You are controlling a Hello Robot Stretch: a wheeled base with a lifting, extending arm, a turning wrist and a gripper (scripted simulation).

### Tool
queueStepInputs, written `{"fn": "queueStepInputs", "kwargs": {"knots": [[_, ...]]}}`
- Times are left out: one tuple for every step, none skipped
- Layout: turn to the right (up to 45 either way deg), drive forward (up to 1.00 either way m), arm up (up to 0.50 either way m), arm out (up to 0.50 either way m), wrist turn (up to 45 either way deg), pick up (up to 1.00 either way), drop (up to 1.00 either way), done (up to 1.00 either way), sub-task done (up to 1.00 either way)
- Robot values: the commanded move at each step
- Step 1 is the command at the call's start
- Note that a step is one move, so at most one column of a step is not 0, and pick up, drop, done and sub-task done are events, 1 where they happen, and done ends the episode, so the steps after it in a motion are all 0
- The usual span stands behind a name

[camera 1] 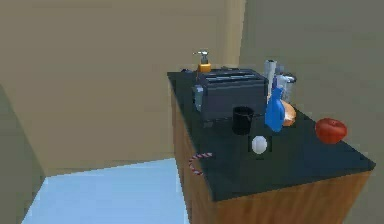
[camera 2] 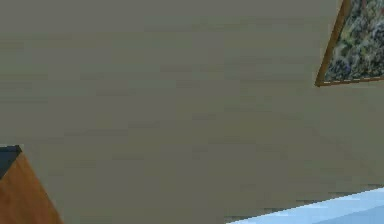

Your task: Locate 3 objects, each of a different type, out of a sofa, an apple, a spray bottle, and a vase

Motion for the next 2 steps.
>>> {"fn": "queueStepInputs", "kwargs": {"knots": [[36.0,0.00,0.00,0.00,0.0,0.00,0.00,0.00,0.00],[0.0,0.00,0.00,0.00,0.0,0.00,0.00,1.00,0.00]]}}
